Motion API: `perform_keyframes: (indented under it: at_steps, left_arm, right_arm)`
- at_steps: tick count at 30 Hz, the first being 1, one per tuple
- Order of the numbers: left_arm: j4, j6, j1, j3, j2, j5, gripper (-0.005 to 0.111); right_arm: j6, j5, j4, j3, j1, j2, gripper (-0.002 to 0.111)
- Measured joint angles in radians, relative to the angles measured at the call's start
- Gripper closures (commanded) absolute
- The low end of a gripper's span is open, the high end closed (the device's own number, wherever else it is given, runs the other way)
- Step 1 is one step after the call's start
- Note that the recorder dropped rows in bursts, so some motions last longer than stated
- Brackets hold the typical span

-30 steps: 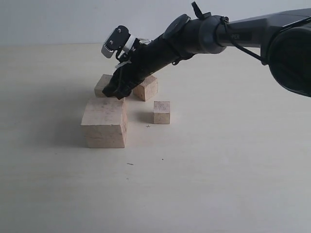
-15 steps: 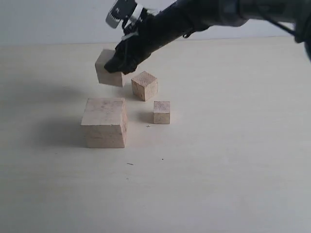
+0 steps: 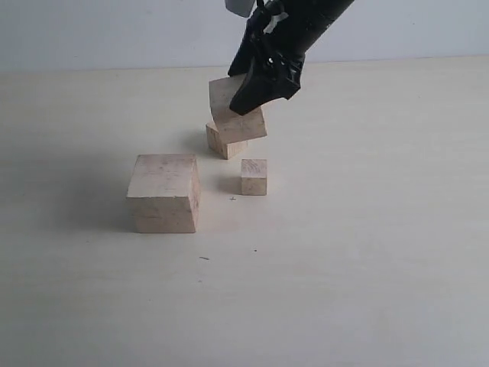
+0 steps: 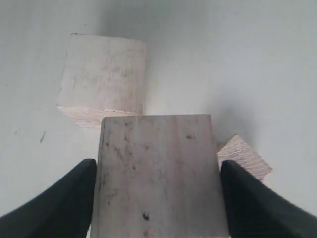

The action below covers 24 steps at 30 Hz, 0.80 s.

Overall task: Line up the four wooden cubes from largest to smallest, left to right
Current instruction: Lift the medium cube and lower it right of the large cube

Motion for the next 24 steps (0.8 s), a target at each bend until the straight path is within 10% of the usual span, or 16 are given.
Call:
perform_keyframes:
  at_steps: [24]
  left_arm:
    - [0.0, 0.0, 0.0, 0.0, 0.0, 0.0, 0.107]
  right_arm:
    - [-0.103, 0.014, 0.084, 0.278, 0.062, 0.004, 0.108]
